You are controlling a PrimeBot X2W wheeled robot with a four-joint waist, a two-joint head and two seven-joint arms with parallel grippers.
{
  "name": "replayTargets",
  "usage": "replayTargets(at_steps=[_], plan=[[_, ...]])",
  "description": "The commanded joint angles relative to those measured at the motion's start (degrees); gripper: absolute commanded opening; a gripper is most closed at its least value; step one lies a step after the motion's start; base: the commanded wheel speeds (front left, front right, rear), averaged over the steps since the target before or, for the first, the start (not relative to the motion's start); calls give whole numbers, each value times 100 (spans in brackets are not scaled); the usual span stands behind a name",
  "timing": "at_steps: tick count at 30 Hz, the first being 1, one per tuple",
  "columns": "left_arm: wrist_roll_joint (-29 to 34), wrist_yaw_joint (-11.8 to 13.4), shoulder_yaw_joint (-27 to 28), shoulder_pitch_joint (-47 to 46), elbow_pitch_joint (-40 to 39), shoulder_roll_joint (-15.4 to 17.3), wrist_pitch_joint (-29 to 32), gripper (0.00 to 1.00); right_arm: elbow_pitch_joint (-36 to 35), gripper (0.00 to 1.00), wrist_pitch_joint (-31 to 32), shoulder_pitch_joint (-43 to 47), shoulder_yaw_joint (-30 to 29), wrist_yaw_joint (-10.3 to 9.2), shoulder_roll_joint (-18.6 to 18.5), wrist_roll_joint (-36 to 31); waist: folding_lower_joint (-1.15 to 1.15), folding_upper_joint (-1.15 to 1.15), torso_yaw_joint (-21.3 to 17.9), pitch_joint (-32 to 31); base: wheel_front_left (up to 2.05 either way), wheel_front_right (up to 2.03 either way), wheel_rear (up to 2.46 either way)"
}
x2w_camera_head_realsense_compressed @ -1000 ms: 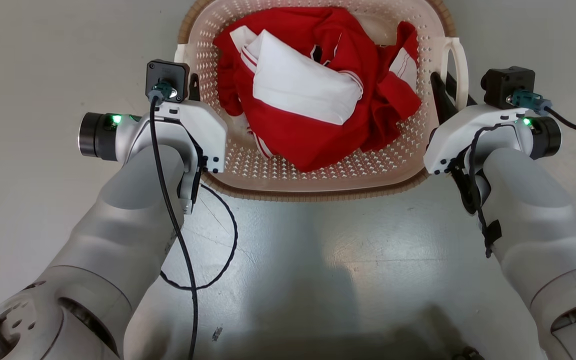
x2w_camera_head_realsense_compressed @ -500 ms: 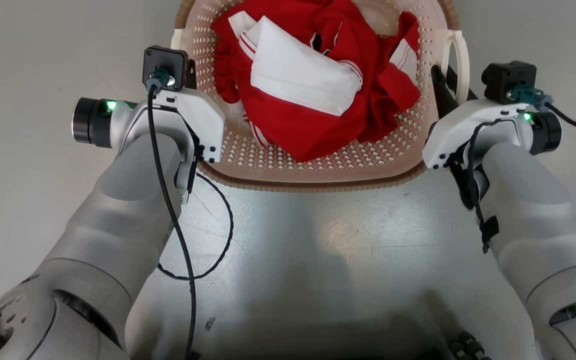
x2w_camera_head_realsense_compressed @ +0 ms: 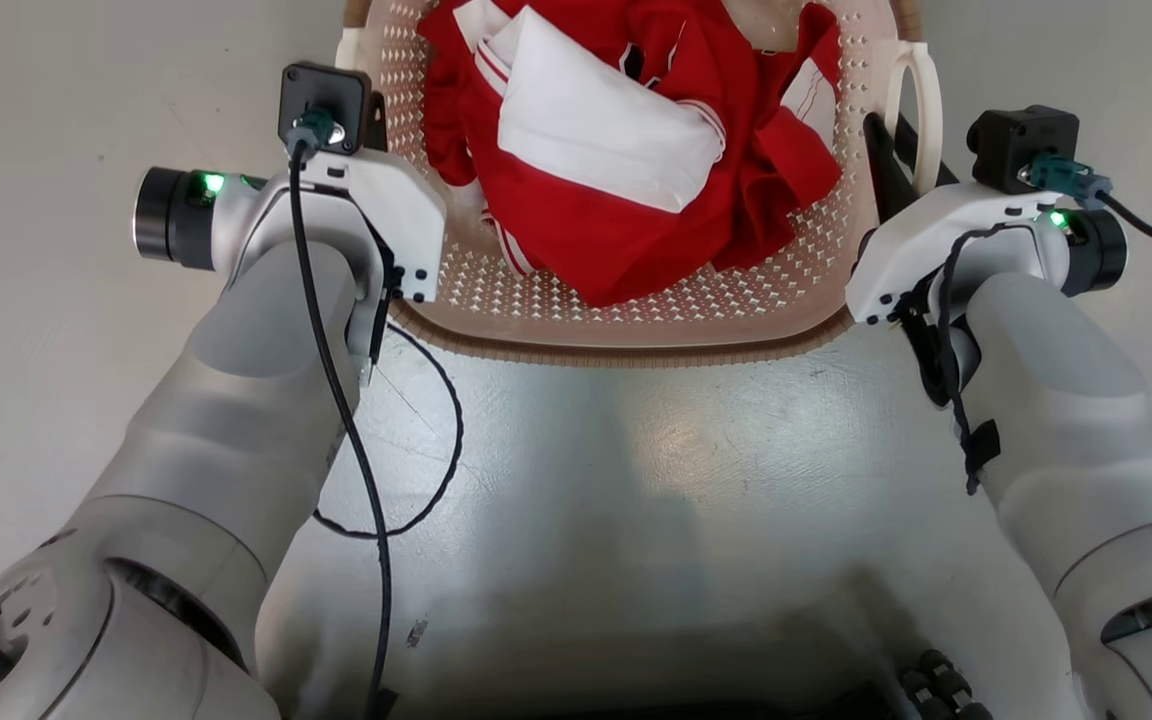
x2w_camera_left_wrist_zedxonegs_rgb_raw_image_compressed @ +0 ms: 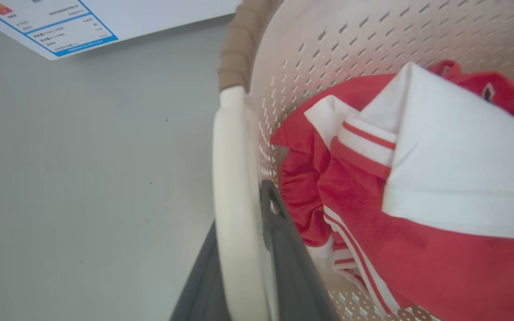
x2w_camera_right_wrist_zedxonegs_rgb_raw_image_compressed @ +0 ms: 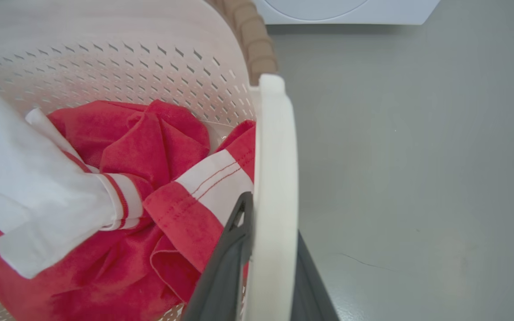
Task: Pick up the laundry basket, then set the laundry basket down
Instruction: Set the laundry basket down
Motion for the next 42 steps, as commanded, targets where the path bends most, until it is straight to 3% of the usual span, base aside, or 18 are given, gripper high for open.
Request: replayTargets(at_steps=[1, 15, 17, 18, 19, 20, 42], plan=[[93, 14, 81, -116, 13, 153, -79, 0, -36, 0, -60, 130, 113, 41, 110, 3, 0, 0, 3, 27, 0, 0, 0], [186, -20, 201, -196, 78, 122, -79, 1, -2, 0, -60, 77, 133, 41, 110, 59, 0, 0, 0, 161, 0, 0, 0], [189, -5, 241, -218, 72, 123, -79, 44, -9, 72, -60, 73, 124, 41, 110, 57, 0, 0, -2, 161, 0, 0, 0], [203, 6, 253, -226, 60, 122, -79, 69, -14, 100, -60, 74, 114, 41, 110, 51, 0, 0, -1, 160, 0, 0, 0], [222, 13, 259, -228, 51, 122, -79, 96, -22, 100, -60, 74, 101, 41, 110, 41, 0, 0, 2, 158, 0, 0, 0], [229, 18, 278, -228, 39, 121, -79, 100, -30, 100, -60, 74, 84, 41, 110, 29, 0, 0, 5, 156, 0, 0, 0], [472, 43, 618, -3, -115, 144, -79, 100, -541, 100, -60, 244, -367, 41, 110, -207, 0, 0, 25, -168, 0, 0, 0]])
